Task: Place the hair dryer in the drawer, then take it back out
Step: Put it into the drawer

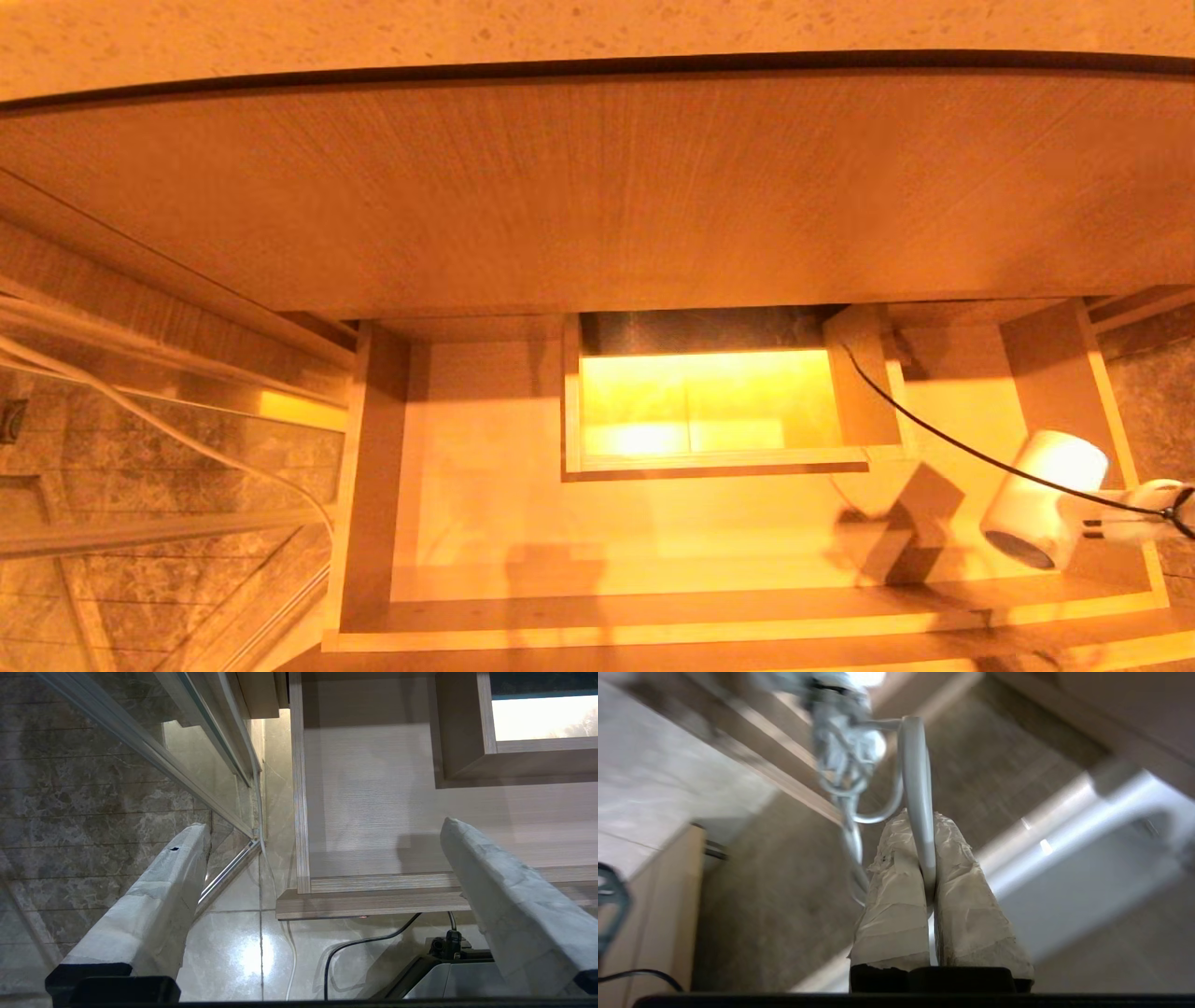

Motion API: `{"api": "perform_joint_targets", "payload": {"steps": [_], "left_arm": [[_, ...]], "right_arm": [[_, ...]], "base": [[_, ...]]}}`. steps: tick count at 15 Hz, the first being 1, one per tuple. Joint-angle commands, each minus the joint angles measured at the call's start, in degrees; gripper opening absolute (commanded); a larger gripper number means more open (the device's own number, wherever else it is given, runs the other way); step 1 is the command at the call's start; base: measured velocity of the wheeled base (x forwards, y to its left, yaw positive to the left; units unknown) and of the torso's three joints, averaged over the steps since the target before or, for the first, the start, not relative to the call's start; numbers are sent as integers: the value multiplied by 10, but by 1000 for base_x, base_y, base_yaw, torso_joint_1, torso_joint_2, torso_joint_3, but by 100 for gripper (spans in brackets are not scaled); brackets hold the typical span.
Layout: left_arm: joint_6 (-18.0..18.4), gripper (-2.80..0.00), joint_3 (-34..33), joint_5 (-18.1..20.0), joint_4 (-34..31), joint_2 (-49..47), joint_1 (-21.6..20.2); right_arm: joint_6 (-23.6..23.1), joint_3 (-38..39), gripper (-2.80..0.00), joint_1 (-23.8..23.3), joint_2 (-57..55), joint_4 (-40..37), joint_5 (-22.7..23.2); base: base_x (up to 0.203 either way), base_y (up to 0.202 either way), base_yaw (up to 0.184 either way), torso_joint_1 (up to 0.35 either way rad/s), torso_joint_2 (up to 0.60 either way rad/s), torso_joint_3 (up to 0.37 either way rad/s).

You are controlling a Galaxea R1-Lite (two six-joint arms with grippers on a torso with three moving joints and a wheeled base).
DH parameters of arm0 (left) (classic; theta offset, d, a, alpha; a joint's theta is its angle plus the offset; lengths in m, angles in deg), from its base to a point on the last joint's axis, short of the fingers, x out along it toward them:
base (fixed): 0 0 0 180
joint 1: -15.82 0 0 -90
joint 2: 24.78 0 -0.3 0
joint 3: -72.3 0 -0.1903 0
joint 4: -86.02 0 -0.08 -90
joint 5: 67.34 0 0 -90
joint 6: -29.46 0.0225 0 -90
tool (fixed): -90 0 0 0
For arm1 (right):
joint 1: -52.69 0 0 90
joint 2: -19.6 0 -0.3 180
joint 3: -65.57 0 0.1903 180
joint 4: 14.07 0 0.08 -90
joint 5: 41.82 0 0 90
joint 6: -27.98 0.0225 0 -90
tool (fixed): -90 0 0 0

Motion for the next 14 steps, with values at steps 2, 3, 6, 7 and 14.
{"api": "perform_joint_targets", "payload": {"steps": [2,3,6,7,14], "left_arm": [[0,0,0,0,0,0,0],[0,0,0,0,0,0,0],[0,0,0,0,0,0,0],[0,0,0,0,0,0,0],[0,0,0,0,0,0,0]], "right_arm": [[-4,9,-280,5,-12,-7,21],[-4,12,-280,10,-16,-7,21],[-4,20,-280,23,-25,-7,21],[-4,22,-280,26,-27,-7,21],[-4,54,-280,45,-33,-19,21]], "base": [[0,0,0,0,0,0],[0,0,0,0,0,0],[0,0,0,0,0,0],[0,0,0,0,0,0],[0,0,0,0,0,0]]}}
